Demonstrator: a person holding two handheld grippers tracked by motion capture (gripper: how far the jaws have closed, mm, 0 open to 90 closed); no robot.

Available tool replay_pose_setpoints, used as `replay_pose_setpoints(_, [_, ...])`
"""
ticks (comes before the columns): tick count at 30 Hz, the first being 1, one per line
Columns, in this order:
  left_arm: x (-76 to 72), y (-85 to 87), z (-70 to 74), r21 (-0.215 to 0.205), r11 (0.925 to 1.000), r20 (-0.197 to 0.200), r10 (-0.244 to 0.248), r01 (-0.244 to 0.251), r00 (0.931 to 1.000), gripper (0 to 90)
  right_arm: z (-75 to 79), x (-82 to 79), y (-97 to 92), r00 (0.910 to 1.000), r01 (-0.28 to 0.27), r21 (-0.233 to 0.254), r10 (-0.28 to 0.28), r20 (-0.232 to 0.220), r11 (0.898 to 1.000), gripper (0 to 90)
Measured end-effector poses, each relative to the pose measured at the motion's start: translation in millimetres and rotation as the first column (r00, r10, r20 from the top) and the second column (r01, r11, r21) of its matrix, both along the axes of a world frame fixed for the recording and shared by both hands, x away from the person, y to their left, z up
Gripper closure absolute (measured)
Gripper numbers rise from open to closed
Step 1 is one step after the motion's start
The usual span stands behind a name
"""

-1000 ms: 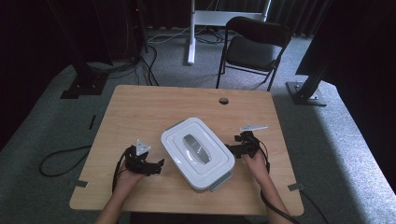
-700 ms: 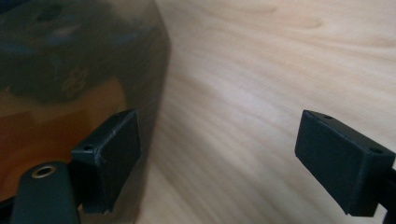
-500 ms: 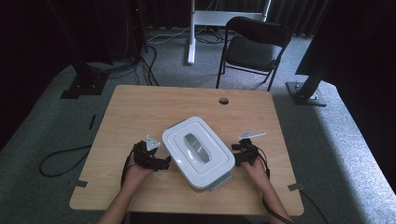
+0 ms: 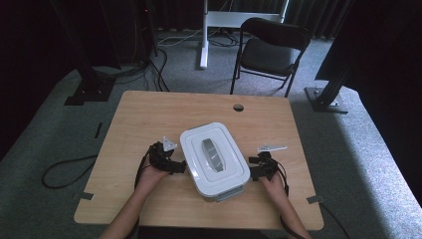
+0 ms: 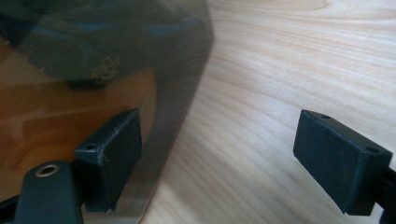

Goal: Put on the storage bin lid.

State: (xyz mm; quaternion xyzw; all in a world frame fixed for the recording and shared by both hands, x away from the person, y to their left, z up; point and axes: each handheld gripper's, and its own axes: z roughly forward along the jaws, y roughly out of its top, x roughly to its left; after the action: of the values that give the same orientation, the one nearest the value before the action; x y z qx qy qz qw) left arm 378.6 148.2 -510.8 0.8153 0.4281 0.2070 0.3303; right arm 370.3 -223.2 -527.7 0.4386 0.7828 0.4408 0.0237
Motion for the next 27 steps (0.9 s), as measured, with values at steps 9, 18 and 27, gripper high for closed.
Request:
replay_pose_setpoints(9, [15.9, -5.8, -0.3, 0.011, 0.9999, 0.006, -0.009, 0.008, 0.9999, 0.1, 0.4, -8.7, 5.9, 0.9988, -0.041, -0.029, 0.042, 0.026, 0.999, 16.0])
replay_pose_setpoints(18, [20.3, 0.2, -2.9, -0.002, 1.0000, -0.001, 0.003, -0.003, 1.0000, 0.1, -0.4, -15.1, 17.6, 0.9969, -0.076, -0.023, 0.077, 0.018, 0.997, 15.9])
replay_pose_setpoints(27, [12.1, 11.4, -4.8, -0.026, 0.9997, 0.001, 0.005, -0.005, 1.0000, 0.1, 2.4, -12.6, 6.9, 0.9969, -0.003, -0.023, 0.005, 0.078, 1.000, 13.0])
